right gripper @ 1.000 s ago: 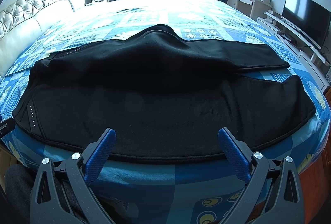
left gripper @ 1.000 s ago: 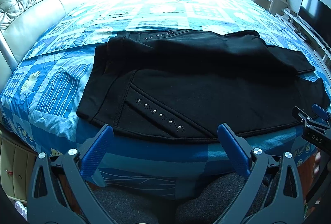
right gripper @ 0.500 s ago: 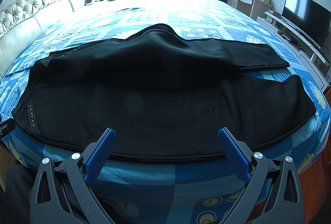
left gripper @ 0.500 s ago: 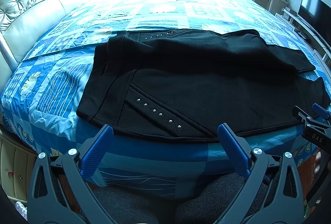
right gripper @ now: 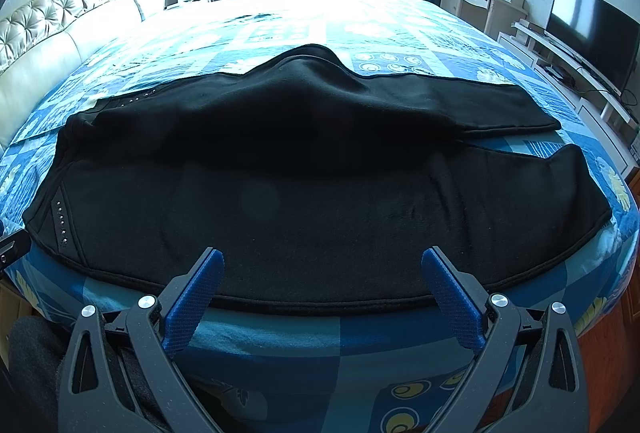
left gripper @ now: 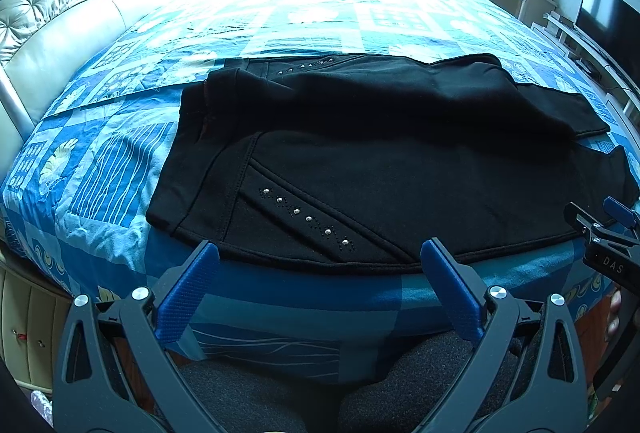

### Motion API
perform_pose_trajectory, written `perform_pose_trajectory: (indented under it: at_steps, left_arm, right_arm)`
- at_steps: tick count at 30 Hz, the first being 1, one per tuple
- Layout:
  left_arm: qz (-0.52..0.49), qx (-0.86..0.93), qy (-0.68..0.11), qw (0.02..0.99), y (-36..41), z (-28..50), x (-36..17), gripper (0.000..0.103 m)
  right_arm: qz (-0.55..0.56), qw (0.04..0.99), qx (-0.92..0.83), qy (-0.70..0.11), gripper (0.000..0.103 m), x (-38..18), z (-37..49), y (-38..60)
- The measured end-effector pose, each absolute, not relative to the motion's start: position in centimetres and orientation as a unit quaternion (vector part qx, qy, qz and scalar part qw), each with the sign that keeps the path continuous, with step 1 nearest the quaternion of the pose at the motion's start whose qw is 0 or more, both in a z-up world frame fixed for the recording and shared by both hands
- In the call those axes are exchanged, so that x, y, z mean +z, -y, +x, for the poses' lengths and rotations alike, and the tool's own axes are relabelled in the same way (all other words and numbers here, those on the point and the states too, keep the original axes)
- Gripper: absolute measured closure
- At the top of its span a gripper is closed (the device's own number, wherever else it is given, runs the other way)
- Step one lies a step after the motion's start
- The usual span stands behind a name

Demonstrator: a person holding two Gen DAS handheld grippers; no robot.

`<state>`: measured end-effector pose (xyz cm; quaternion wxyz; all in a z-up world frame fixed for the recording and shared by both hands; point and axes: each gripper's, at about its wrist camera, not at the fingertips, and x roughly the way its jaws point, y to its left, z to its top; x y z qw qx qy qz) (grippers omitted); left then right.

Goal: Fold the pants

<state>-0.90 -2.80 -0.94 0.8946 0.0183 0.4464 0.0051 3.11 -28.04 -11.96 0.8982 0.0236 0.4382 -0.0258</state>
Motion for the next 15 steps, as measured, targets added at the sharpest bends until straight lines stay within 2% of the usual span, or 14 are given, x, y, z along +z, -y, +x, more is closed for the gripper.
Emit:
perform_pose_trajectory:
  at_steps: [15]
  left_arm:
    - [0.018, 0.005, -0.446, 0.895, 2.82, -0.9, -0.94, 0.002]
  right_arm:
    - [0.023, 0.897, -0.024, -0.441, 0.004, -12.12, 3.24, 28.03]
